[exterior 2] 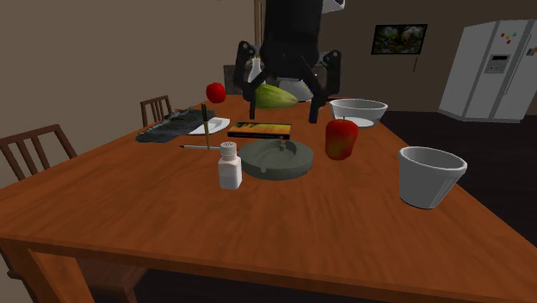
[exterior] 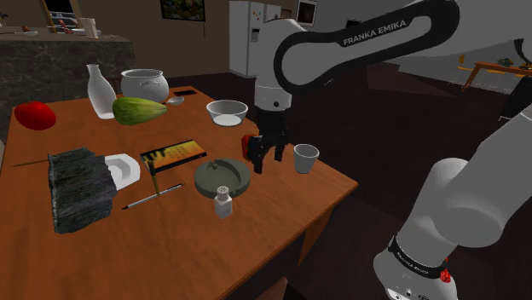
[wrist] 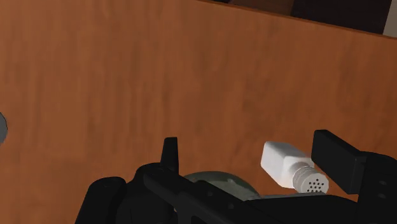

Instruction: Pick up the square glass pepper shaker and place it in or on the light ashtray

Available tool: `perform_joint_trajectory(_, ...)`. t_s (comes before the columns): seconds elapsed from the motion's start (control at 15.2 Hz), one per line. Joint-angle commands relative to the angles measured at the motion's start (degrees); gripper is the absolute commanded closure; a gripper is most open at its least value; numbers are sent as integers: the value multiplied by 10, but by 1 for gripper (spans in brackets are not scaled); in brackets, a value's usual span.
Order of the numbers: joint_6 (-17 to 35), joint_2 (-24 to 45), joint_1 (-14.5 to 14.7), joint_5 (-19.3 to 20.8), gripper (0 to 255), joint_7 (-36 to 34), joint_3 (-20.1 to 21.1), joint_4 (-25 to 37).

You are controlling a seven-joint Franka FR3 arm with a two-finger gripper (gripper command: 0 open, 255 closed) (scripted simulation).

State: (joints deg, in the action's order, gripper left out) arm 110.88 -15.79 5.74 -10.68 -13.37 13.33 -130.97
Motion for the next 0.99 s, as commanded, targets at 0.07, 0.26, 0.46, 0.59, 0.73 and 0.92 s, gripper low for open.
perform_joint_trajectory(0.07, 32, 58, 8, 3, 0, -23, 19, 28)
perform_joint_trajectory(0.26, 60, 118, 17, 12, 0, -48, 36, 62)
perform_joint_trajectory(0.46, 83, 180, 29, 27, 0, -75, 50, 102)
perform_joint_trajectory(0.59, 96, 203, 34, 33, 0, -84, 53, 111)
perform_joint_trajectory(0.73, 111, 209, 36, 34, 0, -85, 54, 102)
perform_joint_trajectory(0.92, 134, 220, 38, 36, 0, -87, 55, 90)
